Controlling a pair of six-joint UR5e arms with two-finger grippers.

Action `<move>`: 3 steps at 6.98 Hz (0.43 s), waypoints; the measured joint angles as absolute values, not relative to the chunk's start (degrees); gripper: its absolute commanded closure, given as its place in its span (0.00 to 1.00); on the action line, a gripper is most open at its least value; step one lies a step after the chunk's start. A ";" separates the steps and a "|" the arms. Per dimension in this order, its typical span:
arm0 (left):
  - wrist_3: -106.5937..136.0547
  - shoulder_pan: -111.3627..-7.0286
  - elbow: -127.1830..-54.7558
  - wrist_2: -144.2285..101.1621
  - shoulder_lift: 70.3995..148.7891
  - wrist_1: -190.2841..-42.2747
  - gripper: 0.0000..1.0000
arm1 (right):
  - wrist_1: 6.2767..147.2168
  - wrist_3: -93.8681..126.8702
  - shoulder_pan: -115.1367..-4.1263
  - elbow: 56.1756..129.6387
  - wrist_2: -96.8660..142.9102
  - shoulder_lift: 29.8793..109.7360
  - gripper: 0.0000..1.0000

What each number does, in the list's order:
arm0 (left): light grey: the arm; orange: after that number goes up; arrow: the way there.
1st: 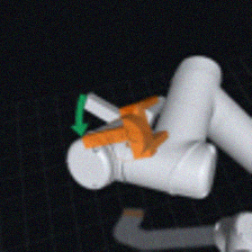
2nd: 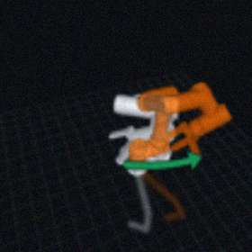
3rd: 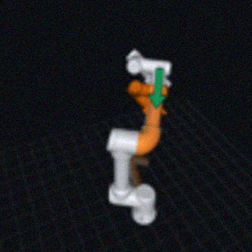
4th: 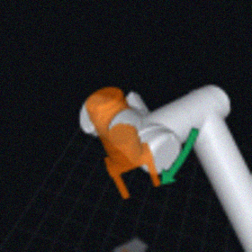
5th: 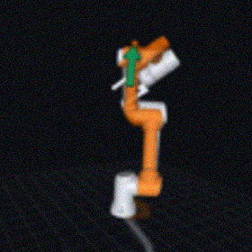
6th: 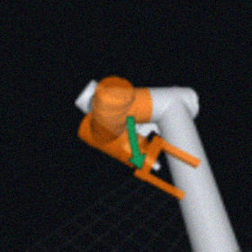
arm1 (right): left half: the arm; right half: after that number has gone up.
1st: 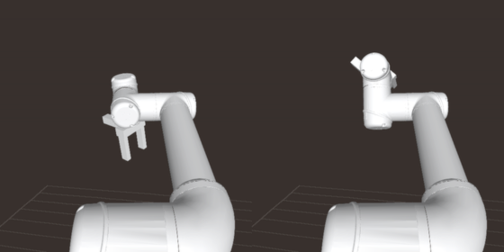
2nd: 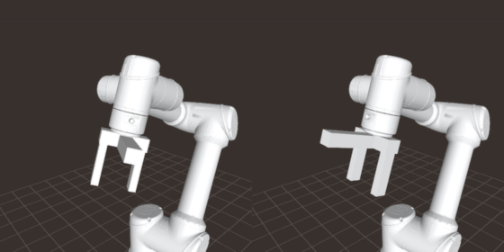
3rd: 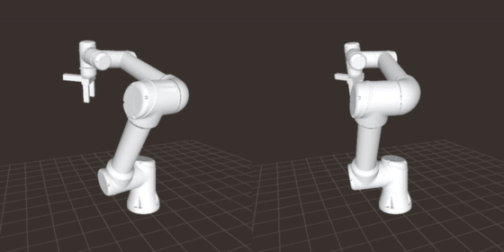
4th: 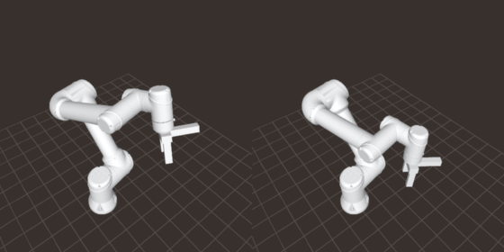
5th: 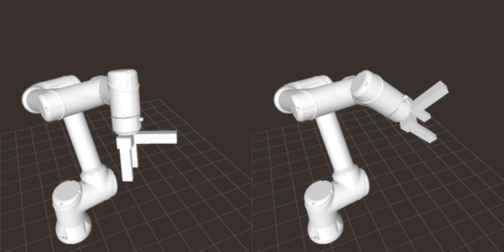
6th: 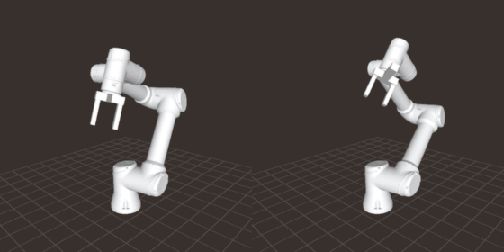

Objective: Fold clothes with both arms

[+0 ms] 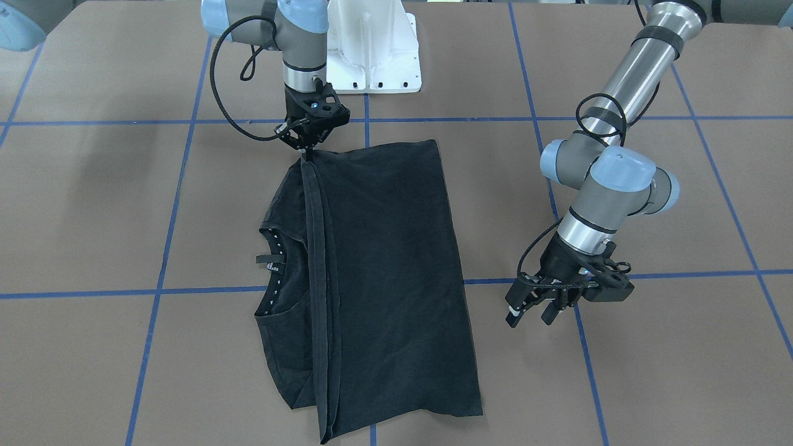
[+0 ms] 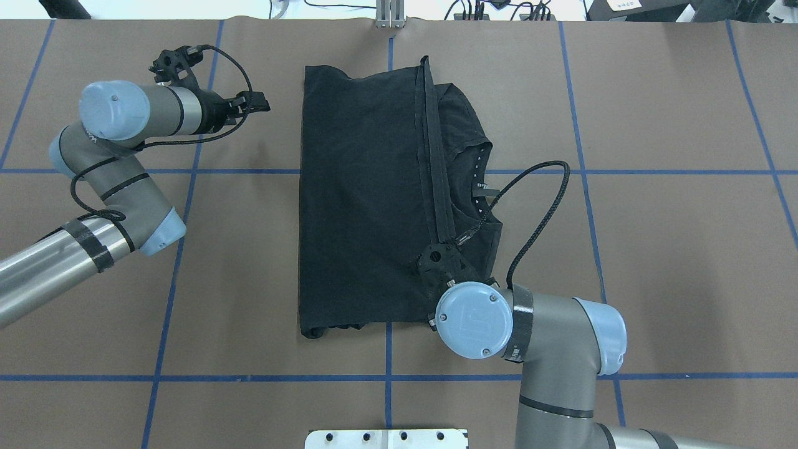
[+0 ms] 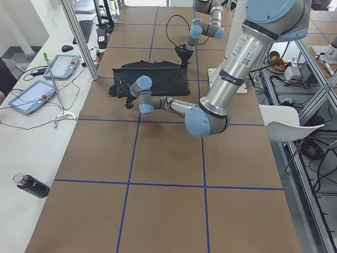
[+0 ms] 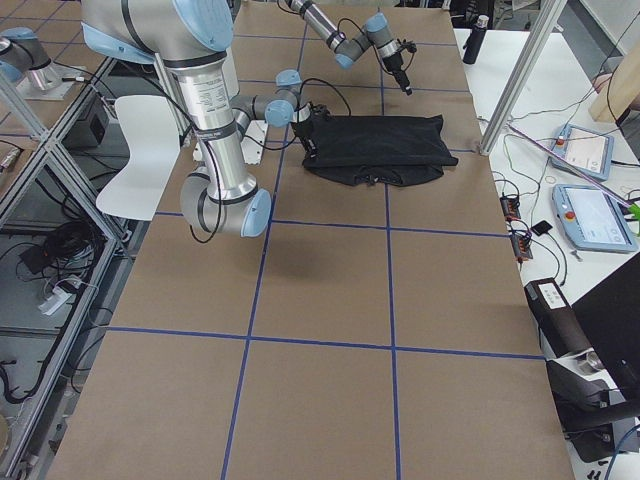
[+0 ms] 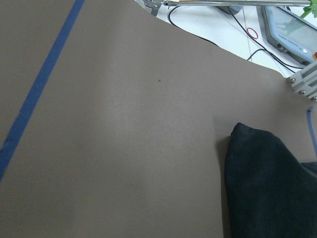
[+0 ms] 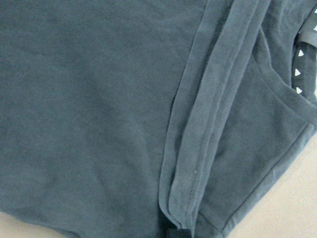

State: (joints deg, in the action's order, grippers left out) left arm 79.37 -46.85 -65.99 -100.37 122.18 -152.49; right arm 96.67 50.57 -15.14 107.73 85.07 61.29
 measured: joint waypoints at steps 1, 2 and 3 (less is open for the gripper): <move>79.37 -46.84 -66.06 -100.35 122.17 -152.47 0.10 | 96.71 50.69 -16.06 108.73 85.84 61.98 1.00; 79.37 -46.84 -66.19 -100.29 122.18 -152.43 0.10 | 96.68 51.75 -16.45 110.01 86.38 63.40 1.00; 79.37 -46.85 -66.34 -100.23 122.22 -152.39 0.10 | 96.58 55.21 -15.76 111.20 86.37 65.46 1.00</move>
State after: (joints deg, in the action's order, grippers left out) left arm 79.37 -46.85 -66.34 -100.23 122.22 -152.39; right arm 96.58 55.21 -15.76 111.20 86.37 65.46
